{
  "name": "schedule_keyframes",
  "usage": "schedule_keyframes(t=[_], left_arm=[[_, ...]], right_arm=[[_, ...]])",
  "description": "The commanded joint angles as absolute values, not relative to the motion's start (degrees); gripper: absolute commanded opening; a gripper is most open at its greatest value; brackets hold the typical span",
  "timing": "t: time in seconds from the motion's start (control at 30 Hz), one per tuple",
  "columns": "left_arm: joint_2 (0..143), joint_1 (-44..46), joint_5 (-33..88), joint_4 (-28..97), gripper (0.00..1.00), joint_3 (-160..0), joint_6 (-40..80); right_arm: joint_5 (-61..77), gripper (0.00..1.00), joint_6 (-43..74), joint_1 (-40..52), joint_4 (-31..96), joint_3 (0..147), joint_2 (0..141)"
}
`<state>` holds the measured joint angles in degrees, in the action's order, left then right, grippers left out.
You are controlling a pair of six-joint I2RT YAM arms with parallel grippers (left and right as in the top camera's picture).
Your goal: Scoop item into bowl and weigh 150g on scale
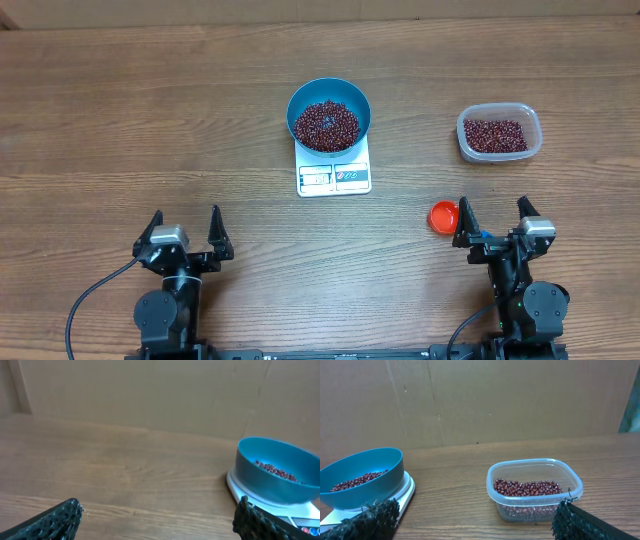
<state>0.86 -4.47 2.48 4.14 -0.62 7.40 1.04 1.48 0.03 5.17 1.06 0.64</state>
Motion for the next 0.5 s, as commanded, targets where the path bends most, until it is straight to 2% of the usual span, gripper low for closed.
schedule_keyframes(t=[0.0,0.47], left_arm=[[0.2,-4.1,1.1,4.5,0.99,-0.3,6.8],[0.2,-4.1,1.0,4.4,1.0,-0.3,4.9]], right_arm=[[0.5,1.0,1.4,-0.2,4.8,0.4,0.3],[0.5,1.0,1.4,-0.2,4.8,0.4,0.3]])
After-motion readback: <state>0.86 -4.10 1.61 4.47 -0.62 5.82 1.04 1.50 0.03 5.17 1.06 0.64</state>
